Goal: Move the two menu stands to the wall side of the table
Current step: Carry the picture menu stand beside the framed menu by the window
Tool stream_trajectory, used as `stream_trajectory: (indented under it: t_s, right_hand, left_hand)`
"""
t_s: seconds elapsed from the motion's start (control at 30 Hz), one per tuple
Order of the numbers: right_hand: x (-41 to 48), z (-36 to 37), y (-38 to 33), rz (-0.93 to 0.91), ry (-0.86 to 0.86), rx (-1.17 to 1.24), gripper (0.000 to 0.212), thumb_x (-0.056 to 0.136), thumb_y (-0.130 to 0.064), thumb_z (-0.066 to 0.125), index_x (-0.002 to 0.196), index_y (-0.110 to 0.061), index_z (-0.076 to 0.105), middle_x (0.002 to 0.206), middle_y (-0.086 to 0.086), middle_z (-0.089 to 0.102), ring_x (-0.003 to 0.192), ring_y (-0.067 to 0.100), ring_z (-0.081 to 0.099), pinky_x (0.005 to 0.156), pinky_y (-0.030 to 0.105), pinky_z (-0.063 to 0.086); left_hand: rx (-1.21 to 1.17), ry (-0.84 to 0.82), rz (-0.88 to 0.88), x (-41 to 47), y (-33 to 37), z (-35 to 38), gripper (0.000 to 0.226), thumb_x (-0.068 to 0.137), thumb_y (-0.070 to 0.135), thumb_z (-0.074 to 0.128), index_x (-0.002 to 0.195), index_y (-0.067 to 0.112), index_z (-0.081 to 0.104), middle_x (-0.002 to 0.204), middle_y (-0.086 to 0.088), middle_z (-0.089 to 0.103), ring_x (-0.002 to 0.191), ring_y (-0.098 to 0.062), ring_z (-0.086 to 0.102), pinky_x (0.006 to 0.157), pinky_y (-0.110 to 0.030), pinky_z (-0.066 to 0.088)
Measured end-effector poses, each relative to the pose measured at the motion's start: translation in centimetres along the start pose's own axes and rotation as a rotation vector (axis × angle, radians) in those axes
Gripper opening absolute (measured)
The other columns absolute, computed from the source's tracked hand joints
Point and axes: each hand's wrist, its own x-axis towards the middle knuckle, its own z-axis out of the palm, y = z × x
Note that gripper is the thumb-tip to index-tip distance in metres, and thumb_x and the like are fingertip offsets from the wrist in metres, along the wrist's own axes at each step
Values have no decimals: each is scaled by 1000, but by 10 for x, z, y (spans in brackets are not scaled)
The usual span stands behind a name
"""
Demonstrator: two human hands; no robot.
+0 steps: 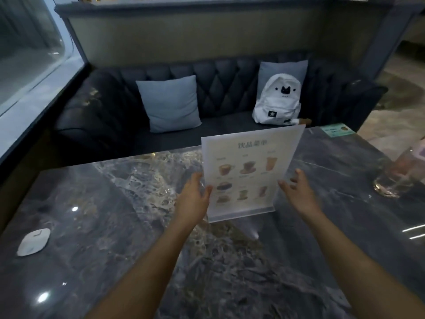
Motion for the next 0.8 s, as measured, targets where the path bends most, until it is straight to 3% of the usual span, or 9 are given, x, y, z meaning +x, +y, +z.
stream_trajectory:
  t_s: [0.1,0.2,0.27,0.4,0.53,0.67,0.8]
  right_hand:
    - [12,7,-2,-36,-55,126,69,86,-28,60,139,-17,18,138,14,42,122,31,46,97,54,43]
    - [17,19,2,-91,-63,102,42,87,-26,57,121,-16,34,117,7,52,108,29,54,89,52,48]
    - [20,25,3,-112,-36,90,35,87,-28,56,114,-14,37,109,4,52,103,30,55,84,50,49]
    - [25,34,-4,-167,-33,114,36,88,-29,54,116,-13,37,112,9,53,102,30,56,84,54,50]
    - [23,53,-22,-253,-90,156,27,89,-32,51,106,-20,34,104,4,54,87,21,60,64,30,51]
    - [18,81,-52,-314,-192,213,34,88,-37,51,114,-25,33,107,-4,54,96,22,59,77,42,52]
    - [11,124,-82,-343,-228,201,36,88,-37,51,114,-20,33,113,1,50,99,25,55,80,42,47]
  left_hand:
    - [18,-38,14,4,0,5,27,92,21,45,119,17,45,117,-11,58,103,-28,56,79,-40,49]
    - [-10,-42,13,5,0,9,26,93,24,42,119,24,45,109,-8,64,88,-19,57,64,-29,45]
    - [-19,-8,3,5,-1,9,24,94,23,40,117,25,48,104,-9,66,81,-18,57,57,-25,39]
    - [-28,73,-35,4,-2,6,24,94,19,39,114,21,51,99,-10,67,81,-22,59,64,-33,44]
    - [-58,152,-39,2,-8,-15,22,94,19,40,111,21,54,99,-8,68,85,-25,61,72,-44,52]
    - [-88,251,-33,-4,-17,-52,24,95,18,40,113,24,55,96,-1,65,88,-25,61,72,-38,50]
    - [-115,318,-53,-14,-34,-95,23,95,18,41,111,18,57,104,-11,68,91,-27,62,79,-48,52]
